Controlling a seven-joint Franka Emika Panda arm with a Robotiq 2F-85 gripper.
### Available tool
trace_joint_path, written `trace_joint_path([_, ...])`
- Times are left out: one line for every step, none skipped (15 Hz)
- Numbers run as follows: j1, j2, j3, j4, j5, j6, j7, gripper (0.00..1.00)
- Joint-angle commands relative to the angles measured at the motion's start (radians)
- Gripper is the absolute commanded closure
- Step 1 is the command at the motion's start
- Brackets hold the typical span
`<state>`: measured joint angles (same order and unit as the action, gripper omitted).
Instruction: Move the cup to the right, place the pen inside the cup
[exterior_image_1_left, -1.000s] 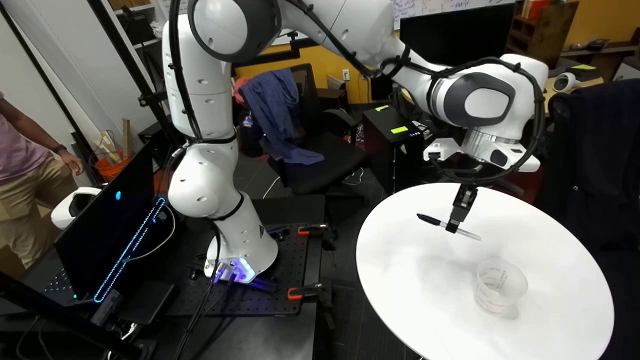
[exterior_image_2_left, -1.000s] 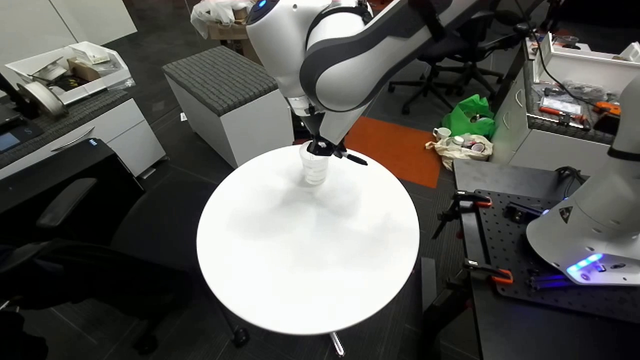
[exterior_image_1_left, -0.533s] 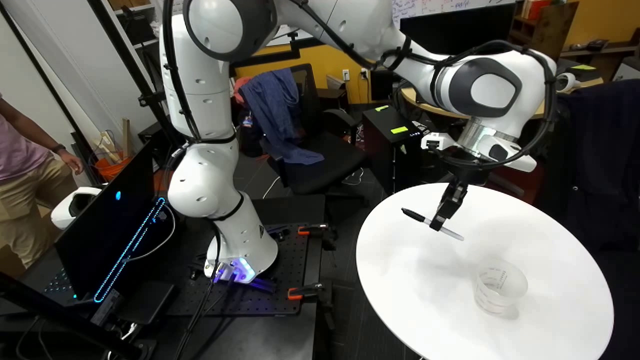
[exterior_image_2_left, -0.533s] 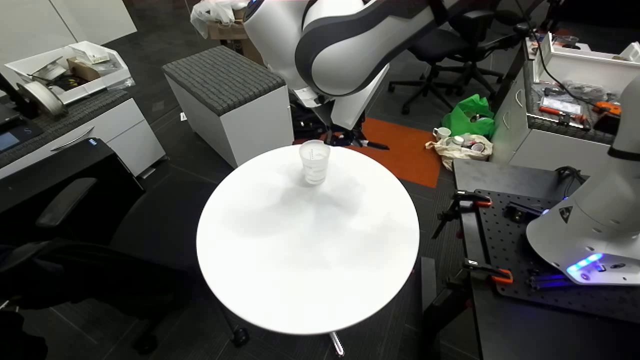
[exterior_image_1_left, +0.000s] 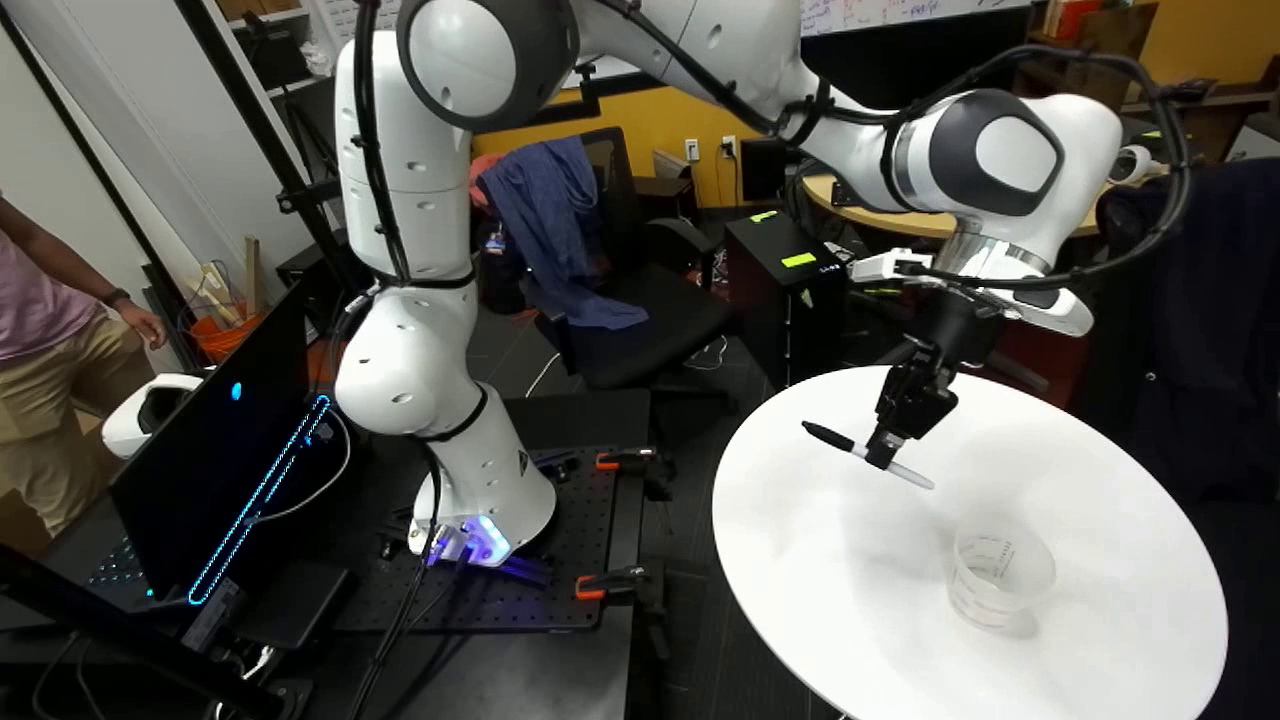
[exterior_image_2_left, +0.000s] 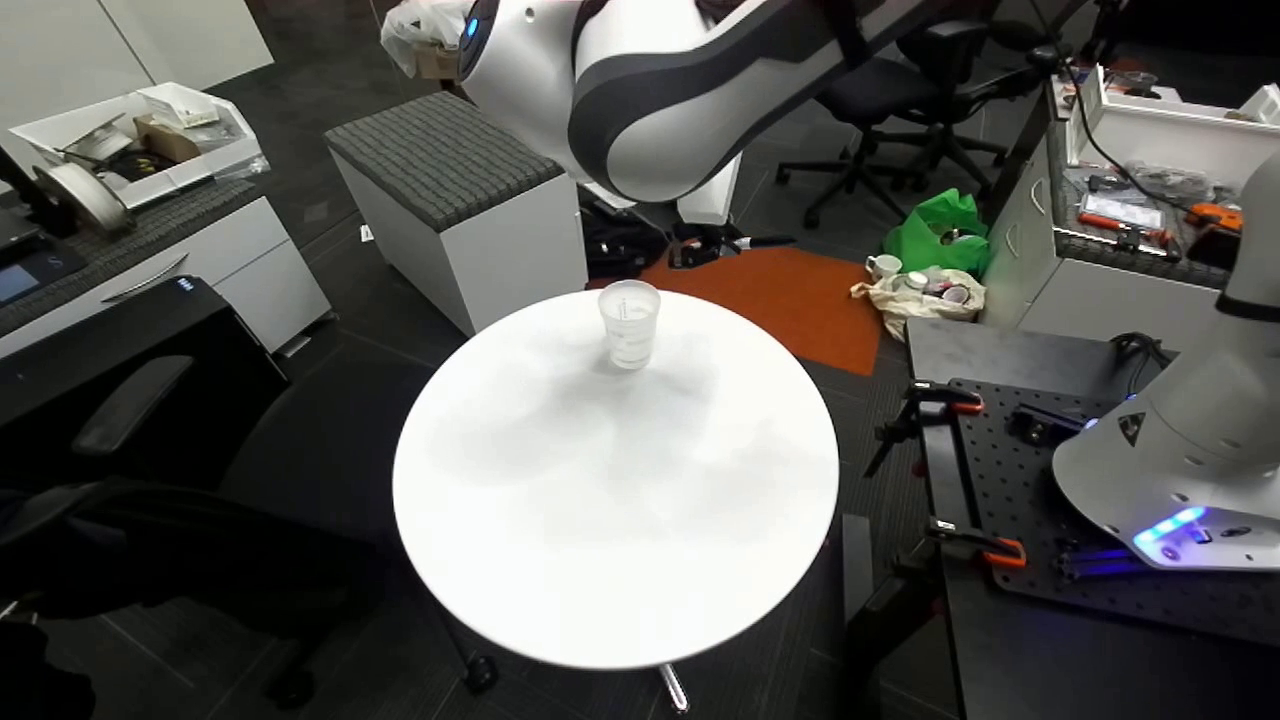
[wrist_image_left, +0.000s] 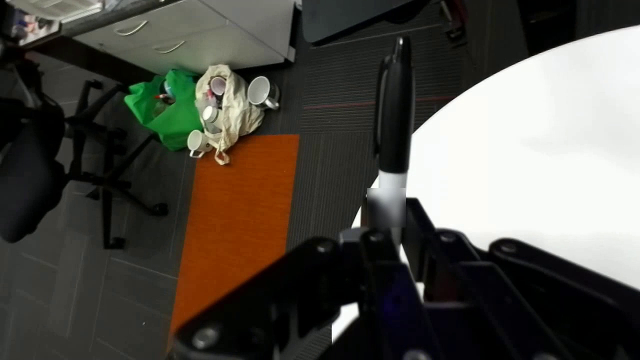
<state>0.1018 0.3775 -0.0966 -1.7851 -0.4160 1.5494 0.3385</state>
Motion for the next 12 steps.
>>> trace_joint_path([-0.003, 0.089, 0.029, 0.105, -0.084, -0.059, -0.125, 0.97])
trace_joint_path([-0.003, 0.109, 0.035, 0.123, -0.104, -0.056, -0.164, 0.97])
trace_joint_path([-0.004, 0.127, 0.040, 0.139, -0.123, -0.048, -0.206, 0.97])
trace_joint_path([-0.003, 0.142, 0.044, 0.153, -0.141, -0.046, -0.245, 0.97])
trace_joint_path([-0.002, 0.156, 0.048, 0.167, -0.157, -0.045, -0.280, 0.97])
trace_joint_path([-0.001, 0.167, 0.052, 0.177, -0.173, -0.048, -0.311, 0.97])
trace_joint_path([0.000, 0.171, 0.057, 0.181, -0.183, -0.051, -0.347, 0.97])
trace_joint_path([0.001, 0.176, 0.061, 0.186, -0.196, -0.055, -0.375, 0.97])
trace_joint_path([0.000, 0.177, 0.066, 0.186, -0.204, -0.055, -0.404, 0.97])
trace_joint_path([0.001, 0.176, 0.071, 0.184, -0.208, -0.058, -0.427, 0.97])
trace_joint_path([-0.001, 0.173, 0.078, 0.179, -0.215, -0.055, -0.456, 0.97])
trace_joint_path([-0.002, 0.170, 0.084, 0.176, -0.216, -0.054, -0.481, 0.97])
